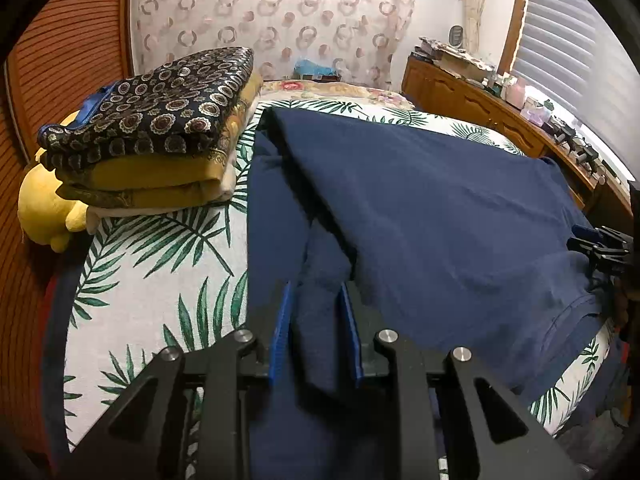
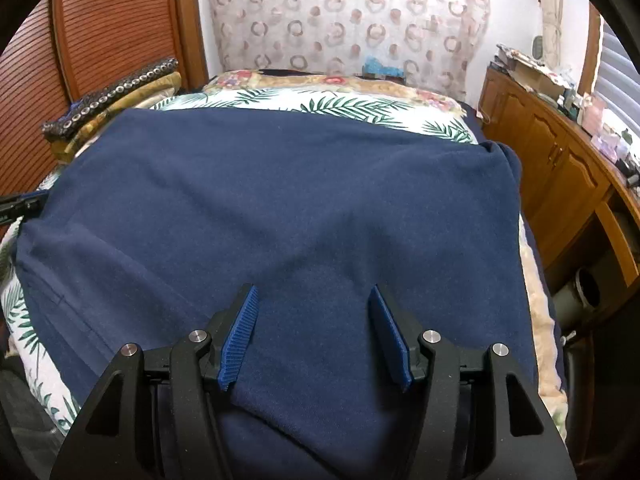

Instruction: Fold small clothes

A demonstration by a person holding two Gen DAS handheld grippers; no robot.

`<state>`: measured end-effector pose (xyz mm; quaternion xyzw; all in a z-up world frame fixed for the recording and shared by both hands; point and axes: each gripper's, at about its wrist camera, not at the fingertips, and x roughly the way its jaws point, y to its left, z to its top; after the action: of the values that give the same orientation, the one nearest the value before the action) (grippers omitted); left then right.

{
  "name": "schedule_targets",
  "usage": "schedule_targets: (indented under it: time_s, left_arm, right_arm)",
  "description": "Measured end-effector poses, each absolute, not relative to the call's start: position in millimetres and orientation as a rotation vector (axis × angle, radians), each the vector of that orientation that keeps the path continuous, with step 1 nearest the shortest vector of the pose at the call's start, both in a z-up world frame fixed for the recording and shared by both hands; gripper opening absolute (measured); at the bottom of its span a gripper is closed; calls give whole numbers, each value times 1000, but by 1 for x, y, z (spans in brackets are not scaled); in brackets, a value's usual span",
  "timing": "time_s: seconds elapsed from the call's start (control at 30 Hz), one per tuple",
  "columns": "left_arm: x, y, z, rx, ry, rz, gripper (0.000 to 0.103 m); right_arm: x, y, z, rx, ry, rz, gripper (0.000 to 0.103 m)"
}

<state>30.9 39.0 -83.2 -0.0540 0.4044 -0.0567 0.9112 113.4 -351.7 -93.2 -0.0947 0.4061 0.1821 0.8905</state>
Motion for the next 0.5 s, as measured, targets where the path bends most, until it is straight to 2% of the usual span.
schedule_targets:
  time_s: [0.2, 0.23, 0.33, 0.5]
  left_arm:
    - [28, 40, -83, -122, 819, -169, 22]
    - [27, 40, -83, -113, 816, -169, 14]
    - [23, 39, -81, -102, 805, -168, 4]
    - [7, 47, -68, -147, 732, -134, 3]
  right_arm:
    - [113, -346, -95, -226, 847, 390, 68]
    - [114, -347, -96, -224, 849, 394, 68]
    - [116, -346, -96, -221, 851, 399, 70]
    - [116, -346, -96, -220, 850, 399, 71]
